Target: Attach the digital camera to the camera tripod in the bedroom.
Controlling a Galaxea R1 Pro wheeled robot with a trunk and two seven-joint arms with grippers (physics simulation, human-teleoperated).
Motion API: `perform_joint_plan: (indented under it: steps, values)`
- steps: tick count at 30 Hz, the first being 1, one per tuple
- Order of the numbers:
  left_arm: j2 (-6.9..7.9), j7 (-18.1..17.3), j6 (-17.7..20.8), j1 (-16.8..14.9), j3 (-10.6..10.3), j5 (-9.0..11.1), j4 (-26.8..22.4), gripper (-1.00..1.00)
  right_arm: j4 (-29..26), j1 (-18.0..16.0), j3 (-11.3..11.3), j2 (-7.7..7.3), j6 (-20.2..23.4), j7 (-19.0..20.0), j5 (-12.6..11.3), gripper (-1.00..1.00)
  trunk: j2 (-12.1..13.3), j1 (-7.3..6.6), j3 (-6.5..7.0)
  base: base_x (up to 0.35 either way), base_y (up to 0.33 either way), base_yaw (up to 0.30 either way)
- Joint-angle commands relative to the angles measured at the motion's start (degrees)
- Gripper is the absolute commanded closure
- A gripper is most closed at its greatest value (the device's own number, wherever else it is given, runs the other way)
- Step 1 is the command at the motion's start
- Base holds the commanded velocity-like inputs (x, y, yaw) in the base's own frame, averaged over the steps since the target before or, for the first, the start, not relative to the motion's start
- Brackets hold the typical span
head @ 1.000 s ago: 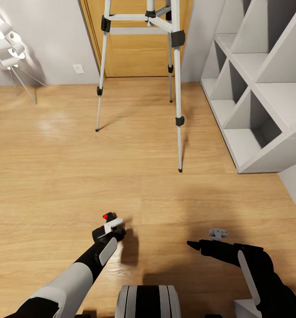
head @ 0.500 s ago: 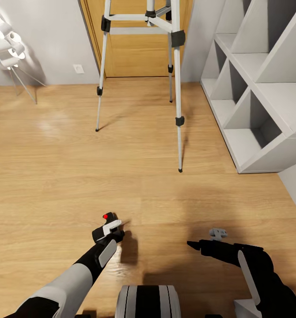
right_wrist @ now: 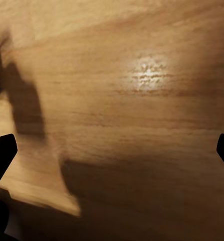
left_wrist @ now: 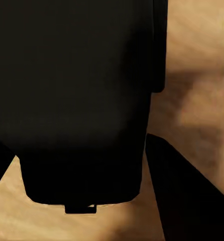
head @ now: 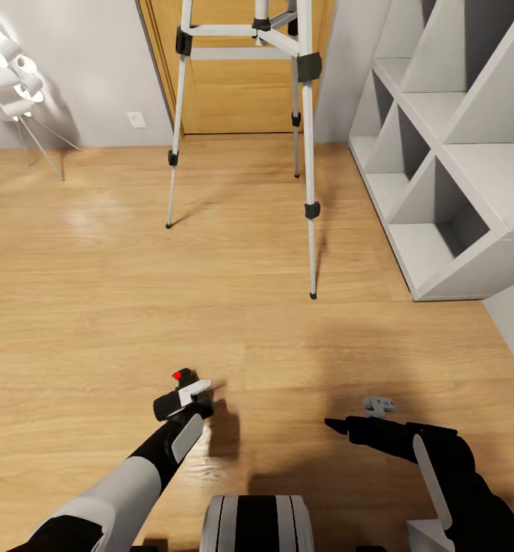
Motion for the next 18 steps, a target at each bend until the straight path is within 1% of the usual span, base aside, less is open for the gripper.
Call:
perform_joint_plan:
  steps: [1,2,4,5,7,9,10,12,13,14,18]
  values:
    - [0.04,0.5,0.37,0.0,-0.48,0.14,-0.39,1.0,-0.03,-0.03,-0.06,0.0,0.39,0.03,-0.28,-1.0,-0.01,-0.01,-0.04,0.0,0.0,0.0]
    - [0.03,0.53,0.39,0.0,-0.48,0.1,-1.25,1.0,-0.03,-0.03,-0.08,0.0,0.39,0.05,-0.28,-1.0,-0.01,-0.01,-0.04,0.0,0.0,0.0]
    - [0.1,0.97,0.92,0.0,-0.43,0.06,-6.55,1.0,-0.03,-0.03,-0.15,0.0,0.41,0.07,-0.28,-1.0,-0.01,-0.01,-0.04,0.0,0.0,0.0]
    - [0.1,1.09,1.15,0.0,-0.42,0.05,-8.11,1.0,-0.03,-0.03,-0.16,0.0,0.42,0.08,-0.28,-1.0,-0.01,-0.01,-0.04,0.0,0.0,0.0]
    - [0.03,1.66,2.93,0.0,-0.51,0.04,-15.21,1.0,-0.05,-0.04,-0.25,0.0,0.46,0.13,-0.33,-1.0,-0.01,-0.01,-0.04,0.0,0.0,0.0]
    - [-0.08,1.85,4.68,0.0,-0.56,0.1,-18.71,1.0,-0.04,-0.03,-0.28,-0.02,0.5,0.14,-0.35,-1.0,-0.01,-0.01,-0.04,0.0,0.0,0.0]
    - [-0.24,2.06,7.13,0.0,-0.59,0.11,-21.98,1.0,-0.04,-0.03,-0.31,-0.01,0.5,0.15,-0.35,-1.0,-0.01,-0.01,-0.04,0.0,0.0,0.0]
    - [-0.49,2.67,13.34,0.02,-0.63,0.12,-27.69,1.0,-0.09,-0.03,-0.36,0.0,0.54,0.17,-0.36,-1.0,-0.01,-0.01,-0.04,0.0,0.0,0.0]
    - [-0.53,2.93,14.95,0.1,-0.65,0.12,-29.0,1.0,-0.09,-0.03,-0.37,0.0,0.55,0.17,-0.36,-1.0,-0.01,-0.01,-0.04,0.0,0.0,0.0]
    - [-0.56,8.97,25.52,1.6,-0.9,0.2,-51.31,1.0,-0.31,-0.03,-0.14,0.0,0.5,0.1,-0.29,-1.0,-0.01,-0.01,-0.04,0.0,0.0,0.0]
    - [-0.57,9.04,25.61,1.65,-0.91,0.21,-51.53,1.0,-0.3,-0.03,-0.15,0.0,0.5,0.09,-0.28,-1.0,-0.01,-0.01,-0.04,0.0,0.0,0.0]
